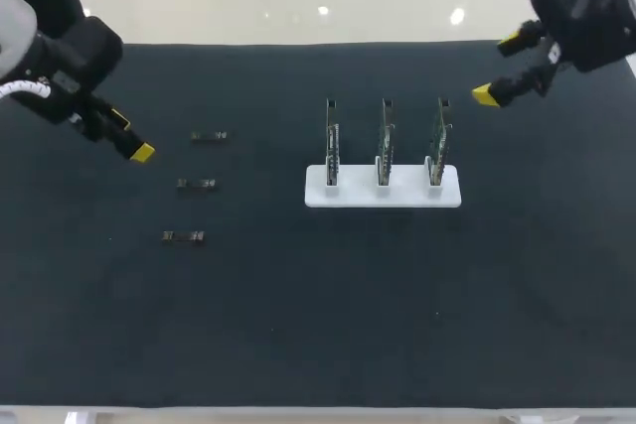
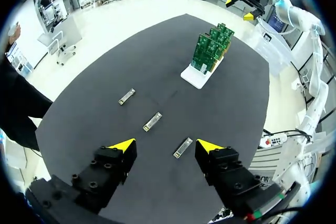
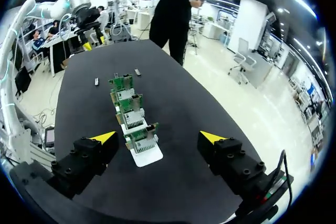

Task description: Pick up the optical module with the left hand, and insert it into the network port with the right hand.

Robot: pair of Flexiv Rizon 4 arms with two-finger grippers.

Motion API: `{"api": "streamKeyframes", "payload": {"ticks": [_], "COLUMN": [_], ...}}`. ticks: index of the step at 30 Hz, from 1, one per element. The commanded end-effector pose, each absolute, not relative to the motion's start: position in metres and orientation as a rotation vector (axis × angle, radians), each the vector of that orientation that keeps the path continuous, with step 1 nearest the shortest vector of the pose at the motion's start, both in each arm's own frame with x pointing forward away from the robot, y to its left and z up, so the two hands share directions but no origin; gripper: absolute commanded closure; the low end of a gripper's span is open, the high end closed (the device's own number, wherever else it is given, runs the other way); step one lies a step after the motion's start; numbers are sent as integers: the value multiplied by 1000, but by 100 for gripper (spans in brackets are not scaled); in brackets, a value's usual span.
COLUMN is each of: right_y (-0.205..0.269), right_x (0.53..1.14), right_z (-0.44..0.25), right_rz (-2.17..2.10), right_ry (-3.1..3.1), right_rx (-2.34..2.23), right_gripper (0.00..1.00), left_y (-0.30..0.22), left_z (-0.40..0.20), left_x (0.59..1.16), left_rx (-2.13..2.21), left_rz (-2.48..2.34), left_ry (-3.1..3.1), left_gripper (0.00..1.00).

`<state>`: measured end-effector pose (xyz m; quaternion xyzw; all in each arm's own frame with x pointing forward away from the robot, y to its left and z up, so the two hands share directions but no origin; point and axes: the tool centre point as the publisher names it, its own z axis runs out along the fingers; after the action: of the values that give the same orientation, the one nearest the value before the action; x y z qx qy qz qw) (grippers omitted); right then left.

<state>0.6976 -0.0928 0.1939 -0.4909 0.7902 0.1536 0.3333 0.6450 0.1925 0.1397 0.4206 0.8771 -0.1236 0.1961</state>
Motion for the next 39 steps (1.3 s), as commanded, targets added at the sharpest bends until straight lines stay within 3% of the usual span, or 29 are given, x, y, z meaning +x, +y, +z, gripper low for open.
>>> {"api": "streamKeyframes", "payload": {"ticks": [1,12,39], "right_y": [-76,-36,-36], "right_x": [709,689,684], "right_z": [196,195,194], "right_rz": [612,675,674], "right_ry": [2034,1933,1922], "right_rx": [-1462,-1562,-1517], "right_gripper": [0,0,0], "left_y": [197,212,220], "left_z": [143,146,146], "left_x": [637,629,626], "left_rx": [1176,1204,1261], "left_rz": [-348,-349,-341], "left_ry": [2445,2422,2403], "left_gripper": [0,0,0]}}
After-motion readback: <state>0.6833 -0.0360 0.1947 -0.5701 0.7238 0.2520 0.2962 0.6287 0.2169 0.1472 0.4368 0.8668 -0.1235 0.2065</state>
